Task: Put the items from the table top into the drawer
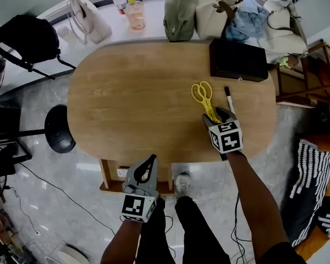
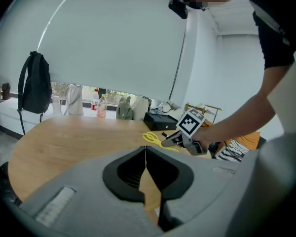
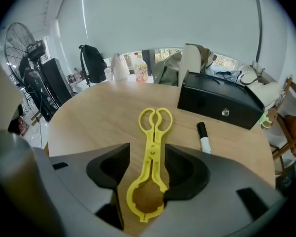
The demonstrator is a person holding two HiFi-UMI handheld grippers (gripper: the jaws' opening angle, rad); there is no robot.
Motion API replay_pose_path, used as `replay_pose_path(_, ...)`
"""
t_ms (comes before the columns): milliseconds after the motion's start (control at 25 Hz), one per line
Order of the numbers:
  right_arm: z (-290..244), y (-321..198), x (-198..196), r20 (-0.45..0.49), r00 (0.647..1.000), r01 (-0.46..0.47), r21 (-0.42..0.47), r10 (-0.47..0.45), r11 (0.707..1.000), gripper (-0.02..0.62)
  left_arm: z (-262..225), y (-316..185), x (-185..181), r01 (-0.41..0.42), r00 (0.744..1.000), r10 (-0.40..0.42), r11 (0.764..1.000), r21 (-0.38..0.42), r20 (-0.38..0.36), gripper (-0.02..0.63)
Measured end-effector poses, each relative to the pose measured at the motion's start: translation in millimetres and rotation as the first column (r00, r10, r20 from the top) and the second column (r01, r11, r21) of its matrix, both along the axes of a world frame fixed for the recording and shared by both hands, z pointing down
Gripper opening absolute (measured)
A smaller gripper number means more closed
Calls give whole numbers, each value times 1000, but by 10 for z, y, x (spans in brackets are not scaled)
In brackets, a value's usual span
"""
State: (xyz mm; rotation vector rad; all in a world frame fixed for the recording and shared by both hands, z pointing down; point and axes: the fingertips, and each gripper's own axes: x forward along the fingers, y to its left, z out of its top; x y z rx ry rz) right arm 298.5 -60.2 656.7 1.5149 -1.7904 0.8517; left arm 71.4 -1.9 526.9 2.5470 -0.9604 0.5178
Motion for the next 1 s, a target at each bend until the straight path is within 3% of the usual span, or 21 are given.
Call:
replay_pose_path(440, 235, -128, 90, -7, 1000, 9, -103, -9, 995, 199, -52, -230, 25, -14, 1000, 14, 1000, 10, 23, 18)
replay_pose_path(680, 259, -134, 130, -46, 999, 10, -124, -16, 992, 112, -42, -264, 27, -13, 1000, 13, 1000, 12, 23, 18)
replay_pose_path(1000, 177, -140, 61, -80, 996, 18, -97, -26, 995, 106, -52, -236, -95, 3, 1000, -4, 1000, 15, 28, 18)
